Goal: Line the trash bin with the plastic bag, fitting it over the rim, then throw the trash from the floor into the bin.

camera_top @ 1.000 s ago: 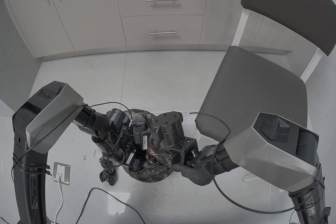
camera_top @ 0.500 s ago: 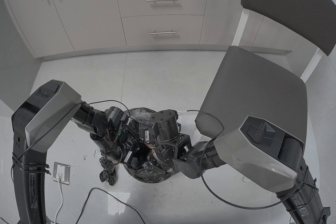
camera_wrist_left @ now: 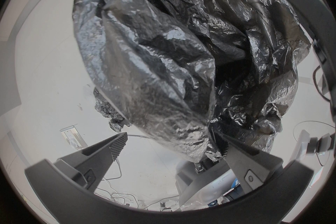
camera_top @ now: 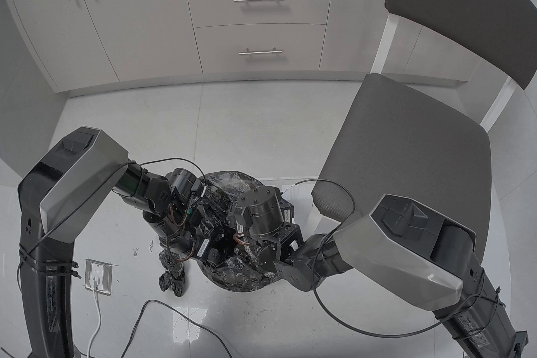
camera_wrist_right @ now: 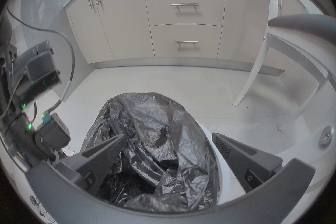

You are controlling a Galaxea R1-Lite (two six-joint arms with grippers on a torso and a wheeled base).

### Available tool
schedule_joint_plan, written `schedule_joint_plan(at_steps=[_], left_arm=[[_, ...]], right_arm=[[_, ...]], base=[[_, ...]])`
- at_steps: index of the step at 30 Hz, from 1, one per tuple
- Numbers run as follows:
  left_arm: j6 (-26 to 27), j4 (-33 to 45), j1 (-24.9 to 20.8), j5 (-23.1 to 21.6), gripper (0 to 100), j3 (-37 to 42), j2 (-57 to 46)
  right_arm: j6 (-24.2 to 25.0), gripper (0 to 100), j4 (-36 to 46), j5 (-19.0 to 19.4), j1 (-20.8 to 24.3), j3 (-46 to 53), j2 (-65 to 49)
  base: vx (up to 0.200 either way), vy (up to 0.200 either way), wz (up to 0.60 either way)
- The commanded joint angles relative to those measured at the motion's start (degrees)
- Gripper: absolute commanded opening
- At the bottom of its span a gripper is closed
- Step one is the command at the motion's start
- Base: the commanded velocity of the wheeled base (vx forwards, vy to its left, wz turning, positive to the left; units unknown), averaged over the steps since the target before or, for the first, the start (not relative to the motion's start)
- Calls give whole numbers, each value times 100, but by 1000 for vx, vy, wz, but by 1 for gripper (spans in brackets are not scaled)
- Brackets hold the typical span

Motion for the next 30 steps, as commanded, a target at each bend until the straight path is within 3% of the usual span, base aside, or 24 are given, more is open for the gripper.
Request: schedule_joint_plan(at_steps=[1, 6, 14, 19, 30], left_arm=[[-205, -48, -7, 339, 100, -133, 17], [-1111, -602, 11, 682, 100, -185, -35], [-1867, -1050, -7, 831, 100, -53, -202], [-1884, -1770, -42, 1499, 100, -36, 228], [-1559, -1797, 2, 1904, 100, -27, 430]], right_arm=[[11, 100, -7, 1, -8, 77, -18], [11, 100, -7, 1, -52, 77, -44], [20, 100, -24, 1, -78, 77, -53], [46, 100, -33, 1, -104, 121, -79], [37, 100, -42, 1, -104, 156, -114]], base=[[0, 0, 0], [0, 0, 0], [0, 0, 0], [0, 0, 0], [0, 0, 0]])
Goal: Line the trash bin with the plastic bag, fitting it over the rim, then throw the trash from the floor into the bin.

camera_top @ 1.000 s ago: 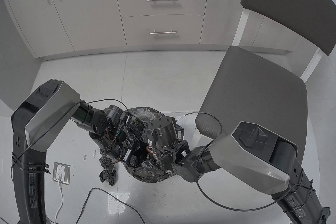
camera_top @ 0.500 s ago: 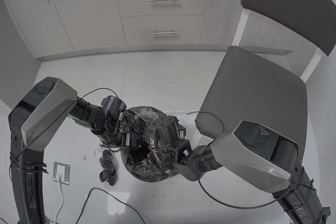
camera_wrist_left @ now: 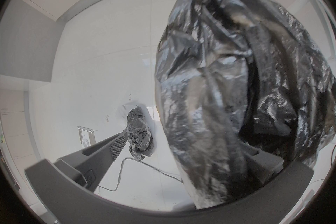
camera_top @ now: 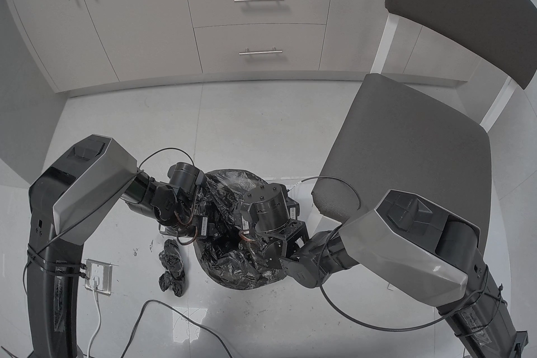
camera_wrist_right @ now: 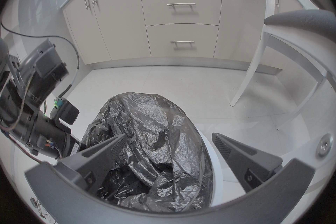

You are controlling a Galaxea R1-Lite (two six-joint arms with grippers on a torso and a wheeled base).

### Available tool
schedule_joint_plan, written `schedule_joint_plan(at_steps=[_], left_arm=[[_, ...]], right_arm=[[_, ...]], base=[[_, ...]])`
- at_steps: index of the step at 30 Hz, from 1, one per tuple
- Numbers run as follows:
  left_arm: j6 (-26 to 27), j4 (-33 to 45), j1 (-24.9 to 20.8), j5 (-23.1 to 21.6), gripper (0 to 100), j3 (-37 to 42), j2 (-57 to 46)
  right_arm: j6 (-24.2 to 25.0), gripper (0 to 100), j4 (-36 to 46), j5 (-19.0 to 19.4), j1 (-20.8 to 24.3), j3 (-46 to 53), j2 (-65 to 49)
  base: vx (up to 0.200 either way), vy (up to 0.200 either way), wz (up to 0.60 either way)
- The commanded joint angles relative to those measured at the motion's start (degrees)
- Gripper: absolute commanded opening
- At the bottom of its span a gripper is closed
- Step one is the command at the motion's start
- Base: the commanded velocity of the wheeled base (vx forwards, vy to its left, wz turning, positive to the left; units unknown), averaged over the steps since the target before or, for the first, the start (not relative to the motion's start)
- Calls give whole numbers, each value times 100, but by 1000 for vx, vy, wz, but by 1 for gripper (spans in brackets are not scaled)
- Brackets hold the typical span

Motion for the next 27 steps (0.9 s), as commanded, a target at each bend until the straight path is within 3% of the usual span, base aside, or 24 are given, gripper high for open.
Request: schedule_joint_plan(at_steps=[1, 9, 17, 19, 27], left_arm=[[16, -8, 15, 196, 100, 19, 94], [7, -280, -152, 1031, 100, 142, -11], [16, -377, -179, 1383, 100, 221, -3], [25, -394, -135, 1761, 100, 230, 6], [289, -394, 67, 1822, 100, 309, -55]], right_arm=[[-1, 100, 2, 0, 2, 6, -29], [-1, 100, -7, 9, 2, 24, -20], [17, 100, -16, 9, -7, 50, -29], [17, 100, -24, 9, 2, 67, -38], [8, 100, -24, 9, 28, 322, -196]], base=[[0, 0, 0], [0, 0, 0], [0, 0, 0], [0, 0, 0], [0, 0, 0]])
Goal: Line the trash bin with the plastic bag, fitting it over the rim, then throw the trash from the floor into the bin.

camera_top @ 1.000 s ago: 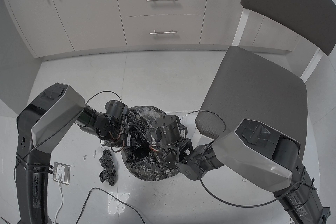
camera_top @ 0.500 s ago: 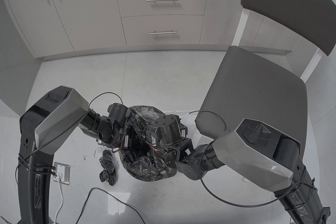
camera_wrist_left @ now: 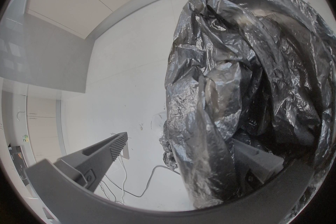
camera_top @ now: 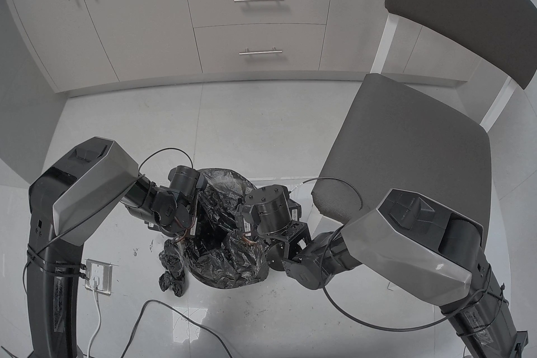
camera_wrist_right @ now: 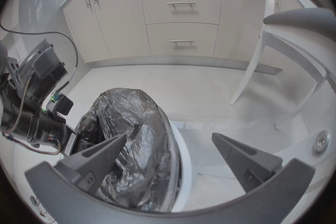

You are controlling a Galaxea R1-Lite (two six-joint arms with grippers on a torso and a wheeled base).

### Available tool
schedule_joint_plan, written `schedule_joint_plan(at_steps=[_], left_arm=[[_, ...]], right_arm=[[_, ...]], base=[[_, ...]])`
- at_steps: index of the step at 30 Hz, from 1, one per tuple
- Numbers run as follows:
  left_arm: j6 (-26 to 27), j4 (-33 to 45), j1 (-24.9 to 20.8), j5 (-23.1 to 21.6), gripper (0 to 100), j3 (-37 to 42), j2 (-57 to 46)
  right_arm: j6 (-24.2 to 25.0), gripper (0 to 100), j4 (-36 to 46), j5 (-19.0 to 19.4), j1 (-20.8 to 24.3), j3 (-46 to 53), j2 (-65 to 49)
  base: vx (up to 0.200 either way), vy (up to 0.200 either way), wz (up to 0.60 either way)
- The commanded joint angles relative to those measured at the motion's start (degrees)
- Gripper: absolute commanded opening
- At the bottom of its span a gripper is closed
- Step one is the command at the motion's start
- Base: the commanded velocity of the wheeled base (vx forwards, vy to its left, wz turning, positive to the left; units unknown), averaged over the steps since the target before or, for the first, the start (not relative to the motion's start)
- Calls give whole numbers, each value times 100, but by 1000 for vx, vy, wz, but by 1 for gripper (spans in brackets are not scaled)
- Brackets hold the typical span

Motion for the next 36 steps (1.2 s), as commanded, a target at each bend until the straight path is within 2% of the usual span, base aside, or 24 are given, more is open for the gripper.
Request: schedule_joint_plan(at_steps=[1, 11, 16, 25, 31, 36], left_arm=[[1, 5, 117, -16, 100, 45, -42], [-26, -31, 134, -60, 100, 71, -42], [-17, -92, 117, -60, 100, 71, -16], [-26, -92, 99, -60, 100, 107, -25], [-26, -259, 90, -52, 100, 203, -51], [-26, -285, 90, -52, 100, 212, -42]], right_arm=[[0, 100, -2, 8, 22, 148, -114], [-88, 100, 94, 17, 189, 288, 27], [-97, 100, 490, -19, 13, 139, 150], [-141, 100, 507, -212, -198, -55, 133], [-475, 100, 525, -801, -286, -248, 106], [-519, 100, 525, -915, -330, -257, 89]], base=[[0, 0, 0], [0, 0, 0], [0, 0, 0], [0, 0, 0], [0, 0, 0], [0, 0, 0]])
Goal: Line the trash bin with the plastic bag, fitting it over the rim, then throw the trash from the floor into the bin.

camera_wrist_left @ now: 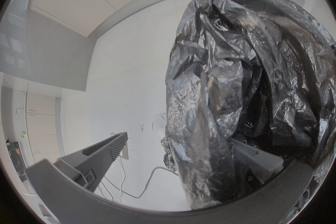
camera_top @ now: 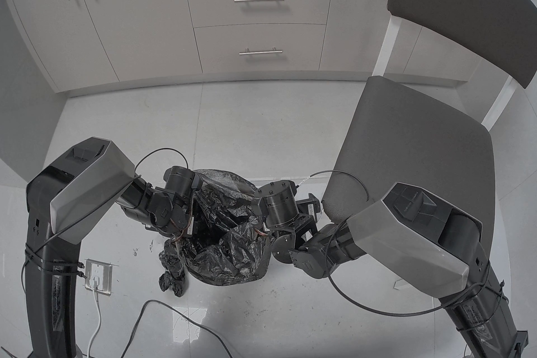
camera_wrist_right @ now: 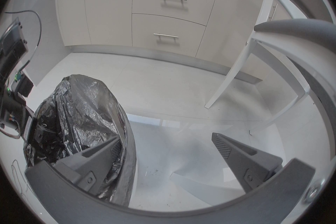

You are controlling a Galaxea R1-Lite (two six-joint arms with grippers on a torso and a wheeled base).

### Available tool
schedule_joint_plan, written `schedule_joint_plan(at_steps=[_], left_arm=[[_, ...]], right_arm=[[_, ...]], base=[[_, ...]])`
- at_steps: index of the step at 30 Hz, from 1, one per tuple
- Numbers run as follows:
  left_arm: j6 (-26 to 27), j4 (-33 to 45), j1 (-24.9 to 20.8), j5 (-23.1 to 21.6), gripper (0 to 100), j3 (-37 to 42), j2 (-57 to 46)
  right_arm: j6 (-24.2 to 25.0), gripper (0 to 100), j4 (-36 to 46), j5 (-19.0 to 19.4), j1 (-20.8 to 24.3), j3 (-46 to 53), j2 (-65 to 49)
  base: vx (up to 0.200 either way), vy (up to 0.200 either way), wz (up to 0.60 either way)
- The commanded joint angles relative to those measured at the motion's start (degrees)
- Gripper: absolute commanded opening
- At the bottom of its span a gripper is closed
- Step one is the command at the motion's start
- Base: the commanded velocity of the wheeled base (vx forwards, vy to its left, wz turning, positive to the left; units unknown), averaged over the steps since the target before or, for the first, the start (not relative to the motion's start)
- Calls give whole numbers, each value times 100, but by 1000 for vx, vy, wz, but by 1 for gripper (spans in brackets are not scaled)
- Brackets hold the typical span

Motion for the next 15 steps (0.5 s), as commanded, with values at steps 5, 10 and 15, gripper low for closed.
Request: schedule_joint_plan(at_steps=[5, 10, 15], left_arm=[[-4, -1, 0, 3, 100, 26, 2], [-4, -10, 0, -6, 100, 17, 19], [-4, -10, 0, -6, 100, 17, 37]], right_arm=[[-42, 100, -3, -27, -56, -78, 24], [-147, 100, -3, -27, -126, -262, 138], [-262, 100, -3, -27, -161, -587, 428]], base=[[0, 0, 0], [0, 0, 0], [0, 0, 0]])
